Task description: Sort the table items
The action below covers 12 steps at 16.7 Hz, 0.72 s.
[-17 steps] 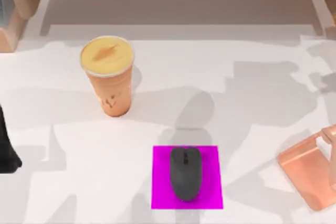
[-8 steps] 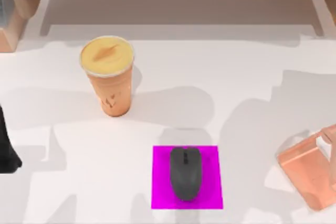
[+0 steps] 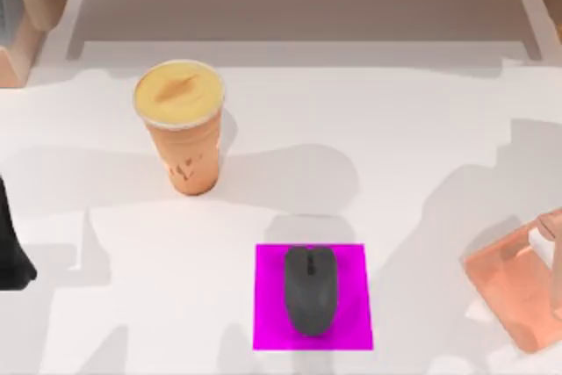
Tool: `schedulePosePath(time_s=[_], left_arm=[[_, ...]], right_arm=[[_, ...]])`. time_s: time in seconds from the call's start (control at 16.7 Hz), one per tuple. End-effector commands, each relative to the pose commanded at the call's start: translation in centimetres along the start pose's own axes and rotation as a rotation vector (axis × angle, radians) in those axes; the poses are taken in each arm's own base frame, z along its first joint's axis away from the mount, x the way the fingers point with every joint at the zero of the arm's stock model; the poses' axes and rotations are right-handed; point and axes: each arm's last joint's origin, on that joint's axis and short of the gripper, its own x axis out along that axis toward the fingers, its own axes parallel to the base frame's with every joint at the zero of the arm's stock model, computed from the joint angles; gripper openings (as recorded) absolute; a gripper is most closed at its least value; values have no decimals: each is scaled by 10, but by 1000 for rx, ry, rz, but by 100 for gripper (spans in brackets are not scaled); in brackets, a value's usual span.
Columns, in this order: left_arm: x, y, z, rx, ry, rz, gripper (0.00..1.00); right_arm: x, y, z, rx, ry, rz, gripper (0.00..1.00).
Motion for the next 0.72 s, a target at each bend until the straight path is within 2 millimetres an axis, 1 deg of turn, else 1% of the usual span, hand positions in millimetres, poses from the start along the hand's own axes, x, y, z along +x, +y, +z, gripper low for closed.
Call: schedulePosePath(time_s=[0.12, 0.36, 0.72], left_arm=[[0, 0, 0, 0, 0, 0, 100], [0, 0, 0, 0, 0, 0, 100], [0, 0, 0, 0, 0, 0, 100]], right_arm=[[13, 1, -2, 0, 7, 3, 100], [15, 1, -2, 0, 9, 3, 100], [15, 1, -2, 0, 9, 3, 55]])
